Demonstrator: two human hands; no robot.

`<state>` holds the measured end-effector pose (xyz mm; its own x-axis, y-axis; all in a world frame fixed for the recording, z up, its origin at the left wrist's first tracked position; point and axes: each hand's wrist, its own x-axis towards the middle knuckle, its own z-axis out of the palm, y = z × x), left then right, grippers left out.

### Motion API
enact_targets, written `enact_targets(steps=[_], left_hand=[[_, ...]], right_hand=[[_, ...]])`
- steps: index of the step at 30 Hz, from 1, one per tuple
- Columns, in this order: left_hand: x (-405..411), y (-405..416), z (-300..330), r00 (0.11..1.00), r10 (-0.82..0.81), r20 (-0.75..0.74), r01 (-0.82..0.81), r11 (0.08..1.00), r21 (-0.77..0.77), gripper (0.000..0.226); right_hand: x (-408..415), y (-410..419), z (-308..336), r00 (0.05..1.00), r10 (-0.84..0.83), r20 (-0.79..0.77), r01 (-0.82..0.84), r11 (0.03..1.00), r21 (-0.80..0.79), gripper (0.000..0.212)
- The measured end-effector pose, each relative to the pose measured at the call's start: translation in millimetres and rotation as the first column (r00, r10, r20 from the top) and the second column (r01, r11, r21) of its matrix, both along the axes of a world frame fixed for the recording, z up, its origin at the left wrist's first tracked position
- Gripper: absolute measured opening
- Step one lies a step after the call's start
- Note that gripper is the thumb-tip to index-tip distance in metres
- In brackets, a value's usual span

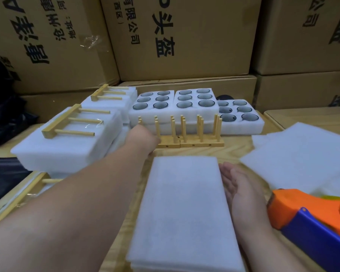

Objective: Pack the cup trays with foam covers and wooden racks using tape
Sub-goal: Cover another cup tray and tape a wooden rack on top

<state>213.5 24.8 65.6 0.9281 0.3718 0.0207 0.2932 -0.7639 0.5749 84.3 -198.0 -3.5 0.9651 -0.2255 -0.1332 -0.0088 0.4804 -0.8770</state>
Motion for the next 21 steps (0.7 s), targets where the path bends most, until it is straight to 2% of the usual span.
enact_targets(steps=[5, 14, 21], left_hand=[[23.6, -3.6, -8.8, 1.000, 0.015, -0.020, -0.013, 0.997, 0.070, 0.041], [26.8, 6.3, -8.9, 1.000, 0.023, -0.001, -0.023, 0.993, 0.118, 0.034], [-5.6, 2.9, 31.7, 0.989, -0.036, 0.141, 0.014, 0.988, 0.151, 0.023]], right_hand=[[-3.8, 0.7, 4.7, 1.000, -0.015, 0.001, 0.015, 1.000, 0.004, 0.026], [-8.5, 1.0, 11.6, 1.000, -0.008, 0.006, 0.008, 1.000, 0.001, 0.025], [-10.7, 2.4, 14.2, 1.000, 0.008, 0.019, -0.009, 1.000, 0.024, 0.026]])
